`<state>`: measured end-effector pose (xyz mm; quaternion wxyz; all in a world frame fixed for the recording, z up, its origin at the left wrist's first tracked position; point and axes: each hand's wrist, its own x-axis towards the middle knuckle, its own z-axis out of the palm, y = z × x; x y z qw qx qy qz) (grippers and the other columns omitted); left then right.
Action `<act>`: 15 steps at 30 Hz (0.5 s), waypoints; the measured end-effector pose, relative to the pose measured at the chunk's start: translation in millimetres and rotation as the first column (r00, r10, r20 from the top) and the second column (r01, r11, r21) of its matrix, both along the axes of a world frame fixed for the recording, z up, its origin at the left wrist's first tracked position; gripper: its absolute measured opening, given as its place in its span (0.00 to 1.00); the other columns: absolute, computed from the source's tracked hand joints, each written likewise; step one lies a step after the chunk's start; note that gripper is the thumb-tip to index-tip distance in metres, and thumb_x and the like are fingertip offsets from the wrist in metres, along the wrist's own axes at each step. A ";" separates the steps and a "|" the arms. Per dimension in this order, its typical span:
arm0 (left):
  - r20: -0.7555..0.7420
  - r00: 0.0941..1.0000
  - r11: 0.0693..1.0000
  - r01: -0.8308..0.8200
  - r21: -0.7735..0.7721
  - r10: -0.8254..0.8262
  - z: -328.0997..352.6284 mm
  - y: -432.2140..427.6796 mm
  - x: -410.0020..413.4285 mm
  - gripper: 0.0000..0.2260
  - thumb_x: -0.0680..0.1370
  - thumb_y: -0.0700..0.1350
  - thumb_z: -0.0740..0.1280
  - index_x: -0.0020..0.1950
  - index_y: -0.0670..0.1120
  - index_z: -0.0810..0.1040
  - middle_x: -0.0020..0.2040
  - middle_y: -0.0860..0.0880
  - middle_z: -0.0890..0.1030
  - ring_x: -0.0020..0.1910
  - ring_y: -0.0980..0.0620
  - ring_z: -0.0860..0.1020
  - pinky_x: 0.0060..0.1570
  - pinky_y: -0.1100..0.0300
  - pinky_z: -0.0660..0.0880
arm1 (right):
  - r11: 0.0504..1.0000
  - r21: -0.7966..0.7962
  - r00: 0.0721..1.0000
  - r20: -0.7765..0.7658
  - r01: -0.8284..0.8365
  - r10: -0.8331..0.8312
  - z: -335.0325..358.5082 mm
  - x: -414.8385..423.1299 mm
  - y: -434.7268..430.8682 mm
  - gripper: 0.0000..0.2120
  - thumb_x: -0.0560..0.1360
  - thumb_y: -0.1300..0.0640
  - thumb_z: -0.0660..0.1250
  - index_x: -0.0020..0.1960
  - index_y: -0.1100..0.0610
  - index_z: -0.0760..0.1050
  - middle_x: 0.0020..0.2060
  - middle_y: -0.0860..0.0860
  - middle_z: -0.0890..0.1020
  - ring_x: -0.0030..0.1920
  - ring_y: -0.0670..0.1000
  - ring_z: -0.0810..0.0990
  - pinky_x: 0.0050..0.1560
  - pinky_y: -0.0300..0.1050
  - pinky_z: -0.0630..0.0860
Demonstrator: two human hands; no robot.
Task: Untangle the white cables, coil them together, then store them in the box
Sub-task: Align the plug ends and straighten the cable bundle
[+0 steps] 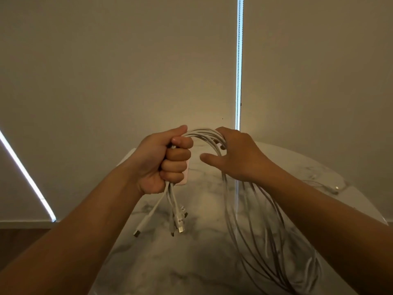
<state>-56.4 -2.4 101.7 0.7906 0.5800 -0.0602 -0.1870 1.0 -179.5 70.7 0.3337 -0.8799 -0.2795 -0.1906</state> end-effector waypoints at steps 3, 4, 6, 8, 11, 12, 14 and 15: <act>0.012 1.000 1.000 -0.019 -0.024 0.019 5.6 4.0 -1.8 0.18 0.76 0.54 0.57 0.27 0.51 0.65 0.26 0.55 0.50 0.22 0.56 0.46 0.20 0.66 0.45 | 0.989 0.143 0.998 -0.060 0.035 -0.027 -13.0 -4.0 4.7 0.09 0.76 0.48 0.69 0.50 0.54 0.77 0.39 0.45 0.80 0.38 0.45 0.78 0.39 0.34 0.72; 0.016 0.999 0.999 -0.029 -0.029 0.029 7.2 5.2 -1.5 0.18 0.76 0.54 0.57 0.27 0.51 0.65 0.26 0.55 0.50 0.22 0.57 0.46 0.20 0.66 0.45 | 0.983 0.182 0.991 -0.133 0.034 -0.010 -18.8 -5.9 4.8 0.08 0.77 0.51 0.68 0.47 0.56 0.79 0.37 0.47 0.82 0.36 0.46 0.80 0.41 0.39 0.77; 0.013 0.999 0.999 -0.043 -0.032 0.043 7.7 8.1 -0.4 0.18 0.77 0.54 0.57 0.27 0.51 0.65 0.26 0.55 0.50 0.22 0.57 0.46 0.20 0.66 0.45 | 0.930 0.367 0.909 -0.381 -0.023 0.172 -25.0 -10.9 -0.4 0.09 0.79 0.56 0.66 0.45 0.60 0.81 0.33 0.53 0.83 0.31 0.51 0.82 0.39 0.49 0.83; -0.002 0.999 0.997 -0.046 -0.056 0.046 4.9 11.7 1.0 0.19 0.77 0.54 0.57 0.27 0.51 0.65 0.26 0.56 0.50 0.22 0.57 0.47 0.19 0.66 0.46 | 0.835 0.540 0.765 -0.490 -0.110 0.418 -20.6 -13.1 -13.4 0.10 0.80 0.57 0.65 0.45 0.63 0.80 0.26 0.56 0.77 0.20 0.51 0.73 0.23 0.43 0.75; -0.026 0.999 0.996 -0.029 -0.088 0.027 0.0 13.9 3.6 0.19 0.78 0.54 0.56 0.27 0.51 0.65 0.26 0.56 0.50 0.21 0.57 0.47 0.20 0.66 0.46 | 0.721 0.651 0.619 -0.471 -0.236 0.629 -11.5 -10.5 -32.8 0.13 0.78 0.52 0.65 0.43 0.63 0.77 0.22 0.52 0.65 0.16 0.45 0.59 0.19 0.33 0.58; -0.033 0.999 0.995 -0.027 -0.095 0.024 -1.2 14.4 4.0 0.19 0.77 0.54 0.56 0.27 0.51 0.65 0.26 0.56 0.50 0.21 0.57 0.47 0.20 0.66 0.46 | 0.713 0.653 0.595 -0.475 -0.256 0.648 -9.8 -9.9 -37.1 0.15 0.77 0.51 0.64 0.43 0.63 0.76 0.22 0.51 0.63 0.17 0.45 0.58 0.19 0.33 0.58; -0.045 0.998 0.994 -0.037 -0.103 0.032 -3.5 15.1 5.0 0.19 0.77 0.53 0.56 0.27 0.51 0.65 0.26 0.56 0.50 0.21 0.57 0.47 0.20 0.66 0.46 | 0.732 0.623 0.580 -0.499 -0.276 0.644 -8.8 -8.2 -44.2 0.16 0.79 0.50 0.61 0.43 0.62 0.75 0.24 0.50 0.62 0.21 0.46 0.57 0.20 0.34 0.57; -0.050 0.998 0.994 -0.043 -0.102 0.038 -5.2 15.5 5.3 0.19 0.77 0.53 0.56 0.27 0.51 0.65 0.26 0.56 0.50 0.21 0.57 0.47 0.19 0.65 0.46 | 0.766 0.576 0.601 -0.515 -0.286 0.612 -9.7 -7.5 -46.9 0.16 0.80 0.49 0.60 0.43 0.61 0.75 0.25 0.49 0.62 0.23 0.46 0.57 0.21 0.36 0.58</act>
